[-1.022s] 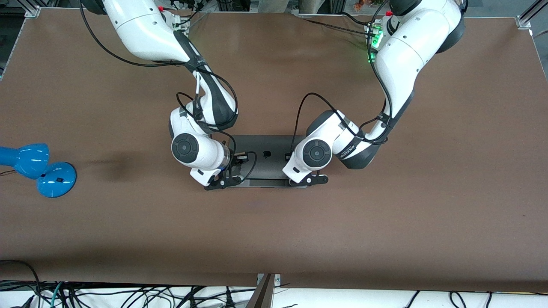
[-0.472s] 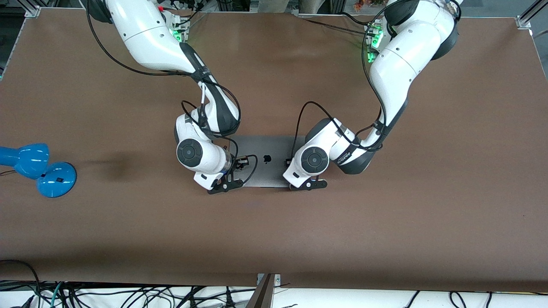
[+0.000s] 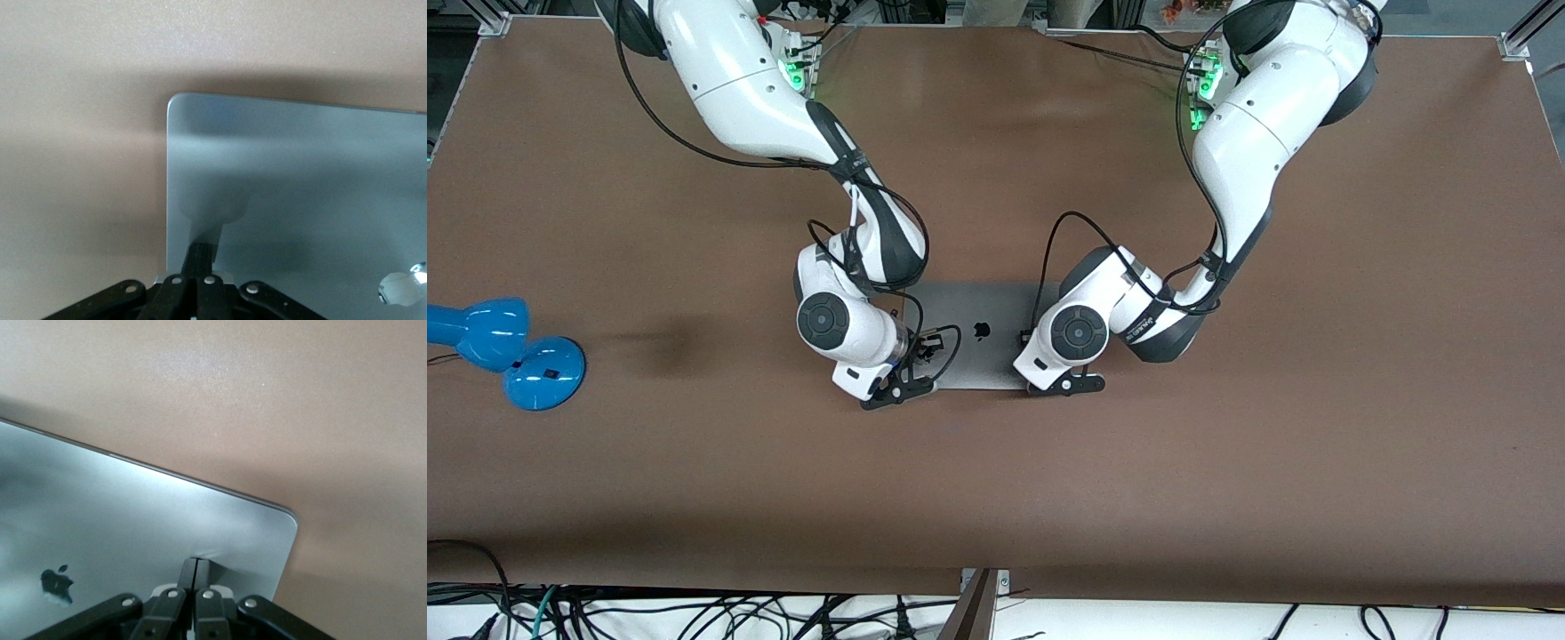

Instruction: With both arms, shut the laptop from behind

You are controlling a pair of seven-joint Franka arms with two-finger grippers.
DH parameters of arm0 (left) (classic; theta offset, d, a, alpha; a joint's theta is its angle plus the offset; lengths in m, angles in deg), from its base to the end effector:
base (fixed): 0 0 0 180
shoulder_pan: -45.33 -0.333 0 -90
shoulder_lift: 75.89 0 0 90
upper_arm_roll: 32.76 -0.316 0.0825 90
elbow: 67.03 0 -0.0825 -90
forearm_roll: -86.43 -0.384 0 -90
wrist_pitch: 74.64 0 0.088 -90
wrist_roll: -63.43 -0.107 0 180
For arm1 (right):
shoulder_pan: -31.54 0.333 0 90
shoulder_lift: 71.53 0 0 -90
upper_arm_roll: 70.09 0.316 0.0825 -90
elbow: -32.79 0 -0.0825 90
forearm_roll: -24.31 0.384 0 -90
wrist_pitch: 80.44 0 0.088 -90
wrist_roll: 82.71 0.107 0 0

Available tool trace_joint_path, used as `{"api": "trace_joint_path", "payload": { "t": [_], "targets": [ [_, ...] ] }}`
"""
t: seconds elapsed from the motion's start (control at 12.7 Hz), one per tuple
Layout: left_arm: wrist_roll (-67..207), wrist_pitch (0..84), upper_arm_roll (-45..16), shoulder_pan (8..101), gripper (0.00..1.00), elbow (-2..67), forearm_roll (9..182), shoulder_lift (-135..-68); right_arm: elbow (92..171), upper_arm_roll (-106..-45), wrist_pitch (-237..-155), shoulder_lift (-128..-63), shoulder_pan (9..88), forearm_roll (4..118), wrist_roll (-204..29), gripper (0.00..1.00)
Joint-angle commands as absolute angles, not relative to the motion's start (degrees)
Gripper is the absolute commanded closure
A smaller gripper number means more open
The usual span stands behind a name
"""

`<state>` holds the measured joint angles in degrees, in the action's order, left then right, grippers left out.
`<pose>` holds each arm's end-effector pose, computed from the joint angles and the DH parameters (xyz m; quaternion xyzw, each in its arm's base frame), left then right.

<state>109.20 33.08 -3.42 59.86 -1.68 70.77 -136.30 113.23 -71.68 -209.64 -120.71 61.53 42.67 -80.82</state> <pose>0.6152 -0.4110 0.1839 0.9881 0.0521 -0.1445 0.0067 0.6357 0.3580 0.1892 -0.9847 -0.1328 0.0324 0.1082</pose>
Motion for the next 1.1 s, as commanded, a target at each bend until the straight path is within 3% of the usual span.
{"api": "trace_joint_path", "payload": {
  "t": [0.0, 0.16, 0.31, 0.39, 0.47, 0.55, 0.71, 0.79, 0.87, 1.02],
  "targets": [
    [108.26, 31.89, -4.19, 61.06, 1.0, -4.02, 68.5, -137.33, 113.57, -71.49, -211.05, -121.01, 61.42, 42.15, -81.92, 0.95],
    [108.17, 30.13, -3.93, 60.71, 1.0, -4.02, 68.77, -135.92, 113.3, -71.49, -210.35, -120.4, 61.07, 42.67, -81.66, 0.91],
    [108.0, 27.33, -3.84, 60.45, 0.76, -4.02, 68.85, -133.82, 112.43, -71.67, -206.5, -119.78, 60.89, 42.68, -81.31, 0.62],
    [107.82, 24.96, -3.67, 60.36, 0.51, -4.02, 69.03, -132.59, 110.07, -73.32, -202.82, -119.34, 60.72, 42.33, -81.39, 0.53],
    [106.69, 22.76, -3.75, 60.36, 0.43, -3.84, 69.03, -130.92, 106.22, -74.82, -197.3, -119.34, 60.72, 42.24, -81.31, 0.44],
    [105.37, 20.39, -3.75, 60.18, 0.03, -3.58, 69.12, -129.25, 102.96, -76.49, -192.37, -119.25, 60.8, 42.24, -81.31, 0.32],
    [101.69, 16.0, -3.75, 59.66, 0.0, -3.14, 70.77, -124.77, 97.59, -78.43, -184.02, -118.38, 60.37, 42.24, -81.31, 0.18],
    [99.84, 14.15, -3.84, 58.7, 0.0, -3.05, 72.96, -122.32, 96.61, -79.31, -180.93, -116.89, 59.67, 42.24, -81.31, 0.17],
    [98.78, 12.39, -4.02, 58.08, 0.0, -2.61, 74.46, -119.77, 96.52, -80.1, -179.07, -114.62, 59.31, 42.24, -81.31, 0.06],
    [97.98, 11.32, -4.28, 57.55, 0.0, 1.93, 75.96, -113.1, 96.69, -80.9, -176.17, -109.96, 57.13, 42.06, -81.31, 0.01]
  ]
}}
